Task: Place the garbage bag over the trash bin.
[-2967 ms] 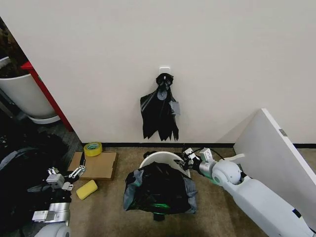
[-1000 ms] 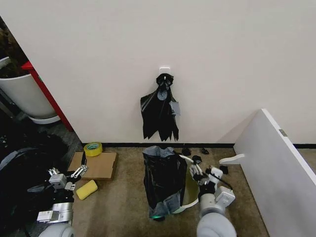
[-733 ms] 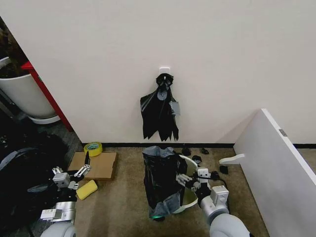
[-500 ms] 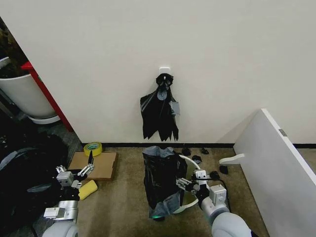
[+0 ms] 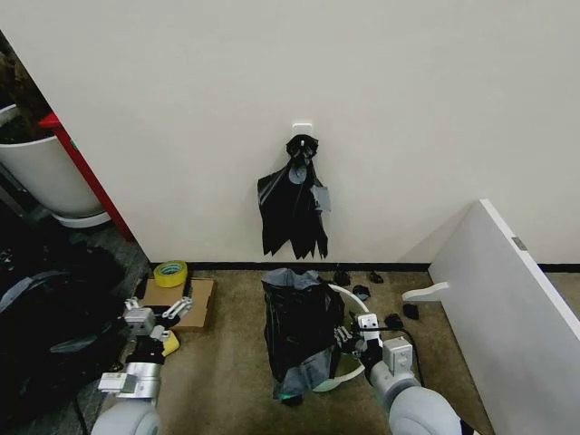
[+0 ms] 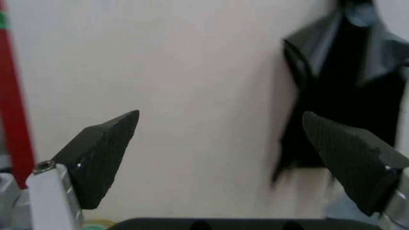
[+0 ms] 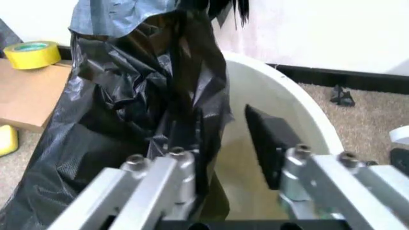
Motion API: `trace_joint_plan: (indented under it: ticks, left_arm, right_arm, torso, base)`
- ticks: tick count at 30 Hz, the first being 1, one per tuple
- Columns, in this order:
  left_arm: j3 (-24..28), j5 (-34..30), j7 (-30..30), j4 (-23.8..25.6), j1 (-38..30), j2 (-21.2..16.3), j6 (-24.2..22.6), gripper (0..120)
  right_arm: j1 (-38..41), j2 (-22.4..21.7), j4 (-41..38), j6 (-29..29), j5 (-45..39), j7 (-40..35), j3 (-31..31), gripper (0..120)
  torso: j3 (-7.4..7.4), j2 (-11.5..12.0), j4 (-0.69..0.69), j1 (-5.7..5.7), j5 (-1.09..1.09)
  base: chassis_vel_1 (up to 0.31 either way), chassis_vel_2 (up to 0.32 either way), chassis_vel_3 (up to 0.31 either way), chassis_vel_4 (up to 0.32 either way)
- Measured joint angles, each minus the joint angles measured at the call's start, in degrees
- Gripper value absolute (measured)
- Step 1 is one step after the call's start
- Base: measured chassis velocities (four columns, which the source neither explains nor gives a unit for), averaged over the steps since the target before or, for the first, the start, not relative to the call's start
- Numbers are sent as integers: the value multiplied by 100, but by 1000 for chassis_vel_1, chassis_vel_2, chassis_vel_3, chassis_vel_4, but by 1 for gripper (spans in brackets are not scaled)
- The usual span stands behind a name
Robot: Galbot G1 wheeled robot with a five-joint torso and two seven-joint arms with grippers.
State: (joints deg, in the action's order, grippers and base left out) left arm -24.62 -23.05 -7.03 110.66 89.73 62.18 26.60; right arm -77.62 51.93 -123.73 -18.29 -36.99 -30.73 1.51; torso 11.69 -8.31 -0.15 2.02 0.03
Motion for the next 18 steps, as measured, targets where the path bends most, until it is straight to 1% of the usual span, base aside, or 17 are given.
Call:
trace_joint_plan:
  ticks: [3, 4, 5, 6, 8, 9, 10, 12, 13, 15, 18]
  left_arm:
    - [172, -162, -5, 234, -36, -184, -345, 100]
    - [225, -277, -32, 344, -62, -260, -530, 100]
    - [225, -277, -32, 344, -62, -260, -530, 100]
    - [287, -402, -151, 474, -98, -350, -779, 100]
    - [421, -626, -473, 726, -178, -508, -1313, 100]
    - [559, -798, -688, 896, -248, -592, -1662, 100]
    - [689, -922, -816, 1012, -304, -641, -1895, 100]
    - [724, -951, -843, 1039, -318, -652, -1952, 100]
    - [1080, -1216, -1109, 1266, -449, -735, -2485, 100]
    - [1469, -1490, -1265, 1391, -642, -793, -2960, 100]
    - [2038, -1932, -1428, 1407, -1005, -851, -3646, 100]
  right_arm:
    - [-26, 6, 6, 67, 23, 20, -13, 8]
    - [-42, 14, 3, 79, 26, 22, -14, 3]
    - [-42, 14, 3, 79, 26, 22, -14, 3]
    - [-64, 26, -7, 86, 28, 22, -15, 0]
    - [-95, 57, -37, 97, 28, 22, -4, 0]
    - [-113, 89, -66, 109, 24, 21, 15, 0]
    - [-117, 114, -84, 123, 14, 21, 37, 0]
    - [-117, 118, -88, 128, 10, 21, 42, 0]
    - [-91, 156, -108, 179, -42, 24, 103, 0]
    - [-55, 181, -115, 209, -74, 33, 153, 0]
    - [-22, 191, -115, 235, -84, 39, 174, 0]
  torso:
    - [0, 0, 0, 0, 0]
    - [0, 0, 0, 0, 0]
    - [0, 0, 0, 0, 0]
    - [0, 0, 0, 0, 1]
    - [0, 0, 0, 0, 2]
    - [0, 0, 0, 0, 2]
    - [0, 0, 0, 0, 2]
    - [0, 0, 0, 0, 2]
    - [0, 0, -1, 0, 2]
    - [0, 0, 1, 0, 2]
    - [0, 0, -1, 0, 0]
  base:
    - [0, 0, 0, 0]
    - [0, 0, 0, 0]
    - [0, 0, 0, 0]
    - [0, 0, 0, 0]
    - [0, 0, 0, 0]
    - [0, 0, 0, 0]
    - [0, 0, 0, 0]
    - [0, 0, 0, 0]
    - [0, 0, 0, 0]
    - [0, 0, 0, 0]
    - [0, 0, 0, 0]
